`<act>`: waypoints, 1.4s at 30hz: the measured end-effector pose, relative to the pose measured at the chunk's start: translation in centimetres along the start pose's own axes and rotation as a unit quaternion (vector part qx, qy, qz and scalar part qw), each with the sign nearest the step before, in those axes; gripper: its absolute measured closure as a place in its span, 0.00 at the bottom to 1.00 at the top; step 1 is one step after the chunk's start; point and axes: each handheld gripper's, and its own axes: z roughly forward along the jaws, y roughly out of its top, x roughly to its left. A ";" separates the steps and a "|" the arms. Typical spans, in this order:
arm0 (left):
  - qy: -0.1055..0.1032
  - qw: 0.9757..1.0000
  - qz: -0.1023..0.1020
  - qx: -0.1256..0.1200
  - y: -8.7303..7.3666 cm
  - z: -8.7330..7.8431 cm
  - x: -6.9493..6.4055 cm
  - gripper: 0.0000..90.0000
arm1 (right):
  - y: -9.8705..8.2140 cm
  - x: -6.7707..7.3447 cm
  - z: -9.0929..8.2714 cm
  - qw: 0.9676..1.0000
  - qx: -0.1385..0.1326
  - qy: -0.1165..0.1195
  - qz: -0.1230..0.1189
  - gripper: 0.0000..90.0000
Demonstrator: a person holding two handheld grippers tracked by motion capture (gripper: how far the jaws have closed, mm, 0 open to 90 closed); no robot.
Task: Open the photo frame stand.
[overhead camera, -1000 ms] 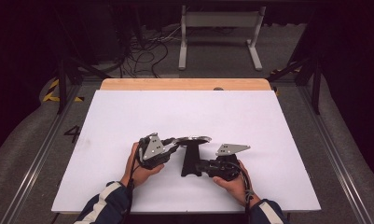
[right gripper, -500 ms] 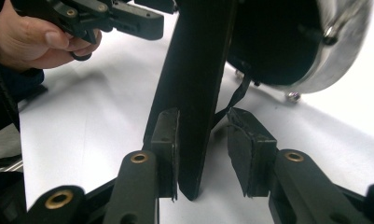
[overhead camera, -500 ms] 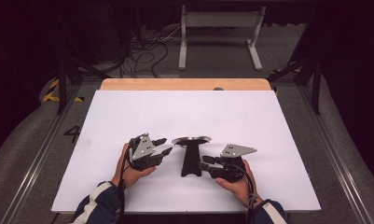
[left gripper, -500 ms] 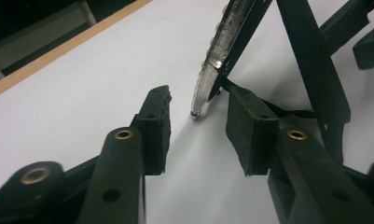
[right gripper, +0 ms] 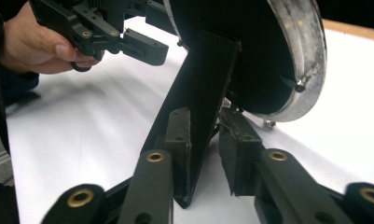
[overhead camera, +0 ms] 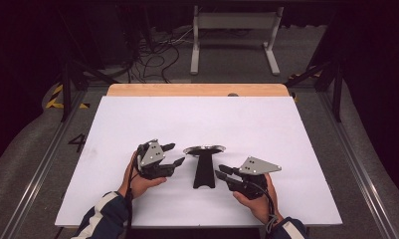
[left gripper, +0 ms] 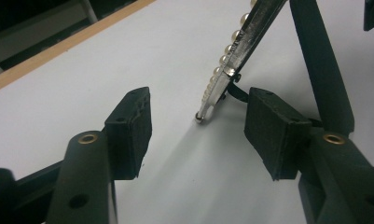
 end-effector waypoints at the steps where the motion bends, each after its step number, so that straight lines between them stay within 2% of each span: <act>1: -0.004 1.000 -0.004 0.001 0.0 0.0 0.1 0.46 | 0.1 0.2 0.0 1.000 0.000 -0.005 -0.007 0.87; 4: -0.009 1.000 -0.016 0.007 0.1 0.2 0.4 0.44 | 0.1 0.4 -0.1 1.000 -0.004 -0.012 -0.015 0.93; 6: -0.012 1.000 -0.020 0.020 0.1 0.5 0.6 0.42 | 0.1 0.5 -0.1 1.000 -0.004 -0.011 -0.017 0.97; 8: -0.016 0.999 -0.018 0.025 0.1 0.7 0.6 0.41 | 0.0 0.6 -0.2 1.000 -0.006 -0.011 -0.017 1.00; 15: -0.041 0.999 -0.008 0.031 0.3 1.4 0.0 0.44 | 0.3 1.6 0.1 0.999 -0.002 -0.016 -0.032 1.00; 17: -0.040 0.999 -0.003 0.036 0.4 1.7 -0.3 0.46 | 0.3 2.0 0.4 0.999 0.001 -0.015 -0.034 1.00; 23: -0.046 0.998 -0.016 0.027 0.7 2.6 -0.3 0.55 | 0.3 2.7 1.2 0.999 0.012 -0.006 -0.038 1.00; 29: -0.051 0.998 -0.012 0.025 0.8 2.8 -0.2 0.59 | 0.2 2.9 1.8 0.999 0.013 0.002 -0.037 1.00; 38: -0.052 0.998 -0.023 0.018 0.6 2.7 0.1 0.69 | 0.4 4.9 3.6 0.997 0.026 0.006 -0.069 1.00; 42: -0.053 0.998 -0.025 0.014 0.7 2.3 0.2 0.70 | 0.4 4.9 3.7 0.997 0.023 0.006 -0.067 1.00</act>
